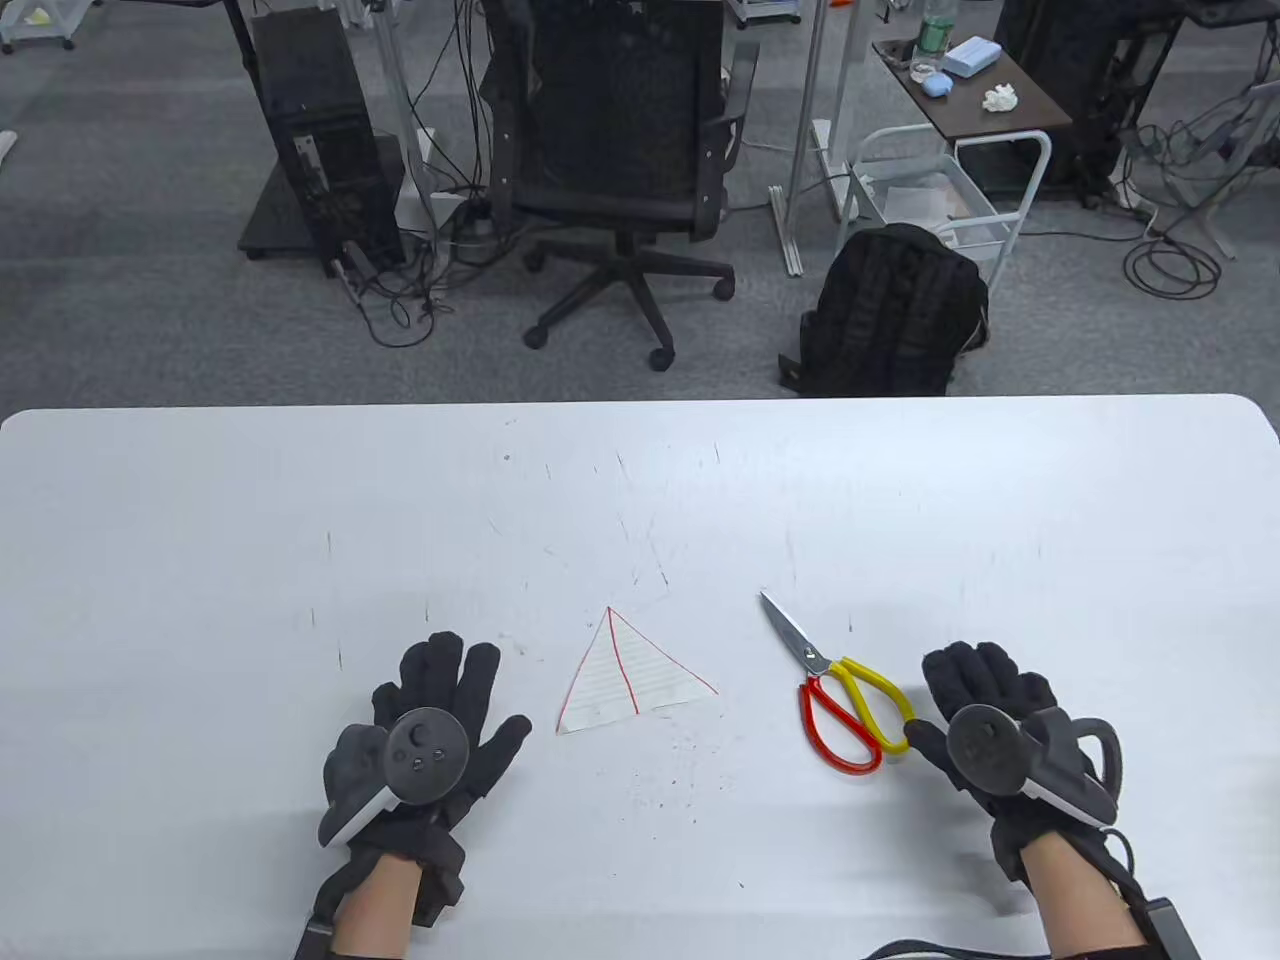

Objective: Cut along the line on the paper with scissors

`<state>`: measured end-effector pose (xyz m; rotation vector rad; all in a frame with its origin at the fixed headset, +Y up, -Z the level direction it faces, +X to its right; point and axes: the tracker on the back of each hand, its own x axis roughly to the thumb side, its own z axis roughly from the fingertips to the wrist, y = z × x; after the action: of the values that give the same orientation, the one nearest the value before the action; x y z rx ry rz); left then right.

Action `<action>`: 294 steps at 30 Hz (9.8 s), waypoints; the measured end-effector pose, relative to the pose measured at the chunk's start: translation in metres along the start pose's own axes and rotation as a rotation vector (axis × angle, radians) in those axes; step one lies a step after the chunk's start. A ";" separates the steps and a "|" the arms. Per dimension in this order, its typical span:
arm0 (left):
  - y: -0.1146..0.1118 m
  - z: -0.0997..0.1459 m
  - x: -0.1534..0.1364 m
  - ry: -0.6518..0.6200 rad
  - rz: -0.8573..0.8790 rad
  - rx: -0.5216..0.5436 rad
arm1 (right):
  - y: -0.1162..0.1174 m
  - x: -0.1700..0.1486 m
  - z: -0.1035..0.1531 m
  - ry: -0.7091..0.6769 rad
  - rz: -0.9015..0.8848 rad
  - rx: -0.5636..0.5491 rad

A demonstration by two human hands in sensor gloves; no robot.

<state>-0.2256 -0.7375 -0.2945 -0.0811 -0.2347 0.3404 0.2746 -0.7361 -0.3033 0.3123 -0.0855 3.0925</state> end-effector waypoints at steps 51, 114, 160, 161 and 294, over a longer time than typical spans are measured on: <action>-0.003 -0.003 -0.002 0.004 -0.019 -0.035 | 0.042 0.086 -0.087 0.250 0.220 0.376; -0.023 -0.054 0.036 0.440 0.307 -0.018 | -0.005 0.030 -0.004 -0.072 -0.533 -0.093; -0.042 -0.017 0.030 0.030 1.136 -0.033 | 0.028 0.157 -0.016 -0.450 -0.811 0.389; -0.042 -0.017 0.031 0.025 1.132 -0.036 | 0.028 0.157 -0.016 -0.451 -0.810 0.391; -0.038 -0.017 0.035 -0.031 0.917 -0.012 | 0.025 0.158 -0.014 -0.442 -0.774 0.172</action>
<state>-0.1771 -0.7623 -0.2991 -0.1950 -0.2192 1.2526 0.1159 -0.7556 -0.2860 0.8053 0.2354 2.2258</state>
